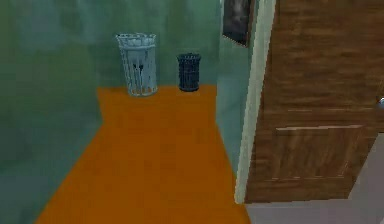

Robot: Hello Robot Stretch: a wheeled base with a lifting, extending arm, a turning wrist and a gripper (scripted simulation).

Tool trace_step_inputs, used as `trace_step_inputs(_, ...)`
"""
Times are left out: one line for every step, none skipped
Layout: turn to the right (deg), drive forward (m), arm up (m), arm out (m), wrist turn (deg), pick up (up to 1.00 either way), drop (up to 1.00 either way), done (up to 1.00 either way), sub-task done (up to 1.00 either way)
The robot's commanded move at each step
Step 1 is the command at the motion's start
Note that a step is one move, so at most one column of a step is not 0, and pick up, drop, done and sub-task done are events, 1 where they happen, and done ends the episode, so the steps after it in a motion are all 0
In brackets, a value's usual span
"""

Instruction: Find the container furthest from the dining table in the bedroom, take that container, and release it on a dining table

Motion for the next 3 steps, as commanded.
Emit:
trace_step_inputs(6.0,0.00,0.00,0.00,0.0,0.00,0.00,0.00,0.00)
trace_step_inputs(0.0,0.50,0.00,0.00,0.0,0.00,0.00,0.00,0.00)
trace_step_inputs(45.0,0.00,0.00,0.00,0.0,0.00,0.00,0.00,0.00)
